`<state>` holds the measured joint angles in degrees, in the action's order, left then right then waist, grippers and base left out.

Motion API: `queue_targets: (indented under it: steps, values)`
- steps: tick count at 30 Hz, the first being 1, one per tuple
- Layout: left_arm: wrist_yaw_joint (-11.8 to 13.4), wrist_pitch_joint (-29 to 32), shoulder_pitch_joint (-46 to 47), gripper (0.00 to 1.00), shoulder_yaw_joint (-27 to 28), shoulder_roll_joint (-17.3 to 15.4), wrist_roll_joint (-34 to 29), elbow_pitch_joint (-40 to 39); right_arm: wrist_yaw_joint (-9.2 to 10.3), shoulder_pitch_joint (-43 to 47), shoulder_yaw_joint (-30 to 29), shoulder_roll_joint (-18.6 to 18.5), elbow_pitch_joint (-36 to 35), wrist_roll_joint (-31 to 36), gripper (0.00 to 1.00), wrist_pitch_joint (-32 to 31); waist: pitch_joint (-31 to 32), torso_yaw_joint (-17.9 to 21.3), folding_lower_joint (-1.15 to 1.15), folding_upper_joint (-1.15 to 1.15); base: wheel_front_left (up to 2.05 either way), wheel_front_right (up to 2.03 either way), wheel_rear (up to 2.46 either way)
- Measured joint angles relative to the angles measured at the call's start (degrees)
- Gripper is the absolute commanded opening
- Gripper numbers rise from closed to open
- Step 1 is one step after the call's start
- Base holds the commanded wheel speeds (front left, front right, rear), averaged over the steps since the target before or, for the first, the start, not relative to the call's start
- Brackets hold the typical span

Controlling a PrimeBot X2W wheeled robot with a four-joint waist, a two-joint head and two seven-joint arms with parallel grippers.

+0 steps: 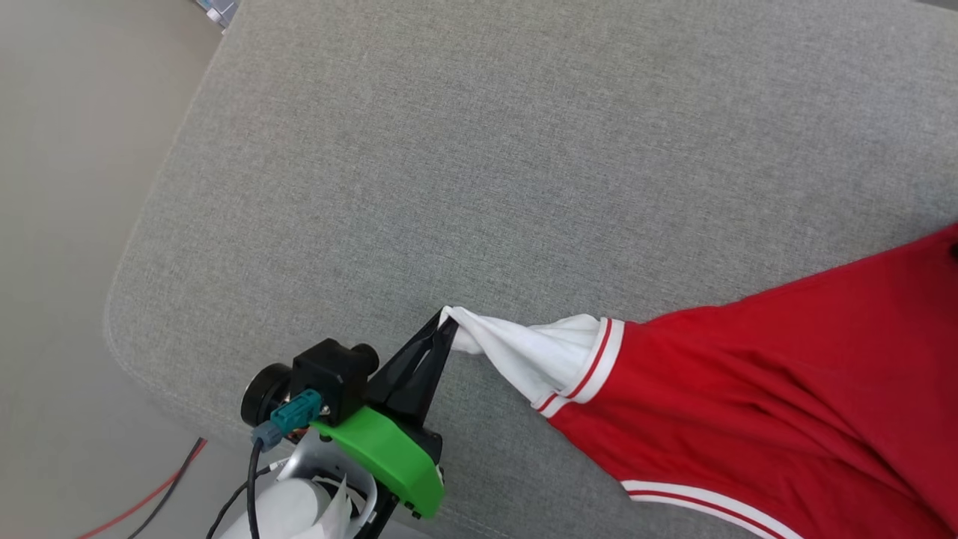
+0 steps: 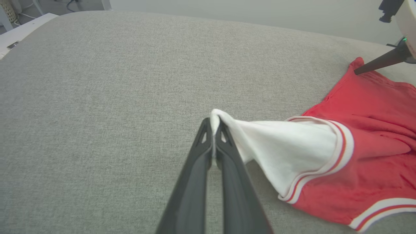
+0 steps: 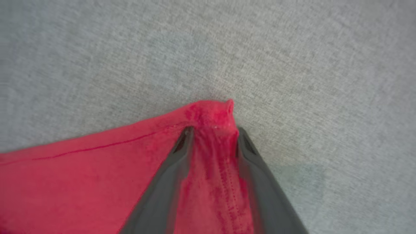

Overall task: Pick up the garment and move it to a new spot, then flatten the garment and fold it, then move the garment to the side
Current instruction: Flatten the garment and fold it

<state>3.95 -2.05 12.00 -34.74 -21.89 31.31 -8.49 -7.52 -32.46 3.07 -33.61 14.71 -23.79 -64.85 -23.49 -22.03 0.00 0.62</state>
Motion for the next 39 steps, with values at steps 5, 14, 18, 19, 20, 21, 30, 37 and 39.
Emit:
queue_targets:
  steps: [5, 14, 18, 19, 20, 21, 30, 37, 39]
  values:
    - [0.09, 0.02, -0.01, 0.00, 0.26, -0.53, 0.01, 0.05, -0.01, 0.01, 0.98, 0.86, 1.00, -0.13, 0.00, 2.91, 0.94, 0.25, 0.00, 0.00, 0.00, 0.00, 0.00]
    - [0.80, 0.11, -0.20, 0.00, 1.36, -1.85, 0.62, -0.14, -0.01, -0.01, 1.94, 2.59, 3.57, -2.24, 0.00, 13.43, 4.73, 2.27, 0.00, 0.00, 0.00, 0.00, 0.00]
    - [1.43, 0.75, -0.37, 0.00, 2.01, -3.08, 0.71, -1.03, -0.01, -0.02, 2.72, 2.20, 3.70, -2.99, 0.00, 18.00, 7.10, 3.72, 0.00, 0.00, 0.00, 0.00, 0.00]
    - [1.63, 1.03, -0.48, 0.00, 2.22, -3.47, 0.71, -1.37, -0.01, -0.02, 2.88, 1.96, 3.60, -3.26, 0.00, 19.14, 7.82, 4.20, 0.01, 0.00, 0.00, 0.00, 0.00]
    - [1.90, 1.14, -0.62, 0.00, 2.44, -3.75, 0.74, -1.67, -0.01, -0.03, 2.97, 1.65, 3.48, -3.53, 0.00, 20.18, 8.54, 4.70, 0.01, 0.00, 0.00, 0.00, 0.00]
    - [1.98, 1.24, -0.80, 0.00, 2.65, -4.04, 0.76, -1.91, -0.01, -0.03, 2.98, 1.38, 3.25, -3.92, 0.00, 21.19, 9.28, 5.20, 0.01, 0.00, 0.00, 0.00, 0.00]
    - [3.57, 1.60, -0.82, 0.00, 5.79, -6.69, 0.81, -5.26, -0.01, -0.12, 2.66, -1.27, -2.53, -6.77, 0.00, 28.31, 15.69, 10.15, 0.00, 0.00, 0.00, 0.00, 0.00]
    - [5.37, -0.01, 3.35, 0.00, 11.67, -8.49, 0.82, -9.13, -0.01, -0.82, 2.66, -3.24, -10.58, -7.90, 0.00, 33.14, 19.69, 15.83, 0.00, 0.00, 0.00, 0.00, 0.00]
    - [5.75, -0.65, 4.89, 0.00, 13.30, -9.36, 0.48, -9.98, -0.01, -1.38, 2.83, -3.33, -12.49, -7.93, 0.00, 33.95, 20.48, 17.42, 0.00, 0.00, 0.00, 0.00, 0.00]
